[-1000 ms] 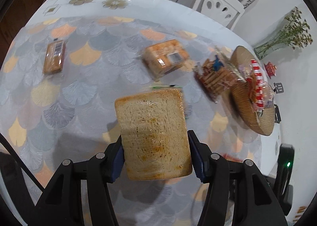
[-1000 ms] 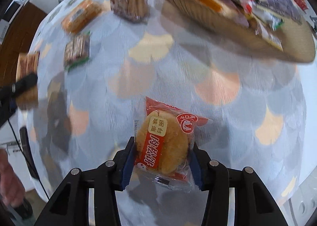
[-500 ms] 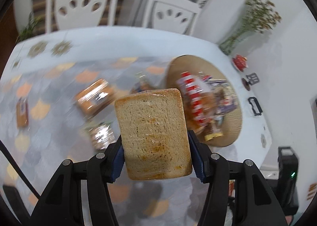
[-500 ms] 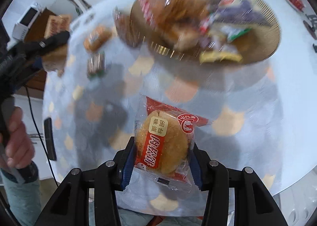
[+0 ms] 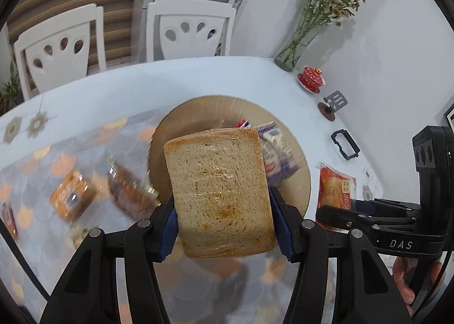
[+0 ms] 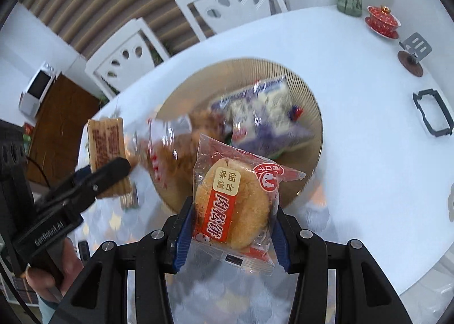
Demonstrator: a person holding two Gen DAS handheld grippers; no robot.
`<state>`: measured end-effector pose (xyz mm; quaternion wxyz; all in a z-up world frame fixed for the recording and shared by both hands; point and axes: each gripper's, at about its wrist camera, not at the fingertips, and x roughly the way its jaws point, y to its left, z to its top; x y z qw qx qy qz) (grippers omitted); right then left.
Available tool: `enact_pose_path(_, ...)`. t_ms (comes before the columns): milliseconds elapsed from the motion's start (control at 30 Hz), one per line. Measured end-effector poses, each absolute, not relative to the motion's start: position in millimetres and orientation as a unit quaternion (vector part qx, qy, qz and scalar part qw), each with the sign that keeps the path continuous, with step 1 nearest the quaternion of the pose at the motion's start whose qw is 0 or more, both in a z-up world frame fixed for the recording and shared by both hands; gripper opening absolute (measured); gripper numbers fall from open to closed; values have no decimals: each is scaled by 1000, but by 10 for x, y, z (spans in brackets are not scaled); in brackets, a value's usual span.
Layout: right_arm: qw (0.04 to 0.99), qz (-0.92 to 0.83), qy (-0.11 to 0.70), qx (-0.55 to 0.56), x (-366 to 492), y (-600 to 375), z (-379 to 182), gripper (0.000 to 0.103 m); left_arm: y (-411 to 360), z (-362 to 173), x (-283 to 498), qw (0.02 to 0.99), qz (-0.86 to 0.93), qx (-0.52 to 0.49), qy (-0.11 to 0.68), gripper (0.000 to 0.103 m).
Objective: Organize snacks
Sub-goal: 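Carry the cake pack and bread loaf over the amber bowl and open both grippers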
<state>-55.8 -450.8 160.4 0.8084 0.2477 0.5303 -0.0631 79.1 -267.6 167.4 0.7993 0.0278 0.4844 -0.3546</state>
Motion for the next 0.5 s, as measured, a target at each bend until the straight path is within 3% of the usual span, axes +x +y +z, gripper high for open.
enact_pose_path(500, 802, -40, 540, 251, -185, -4638, 1417, 48, -3137, 1629, 1182, 800, -343, 23, 493, 55)
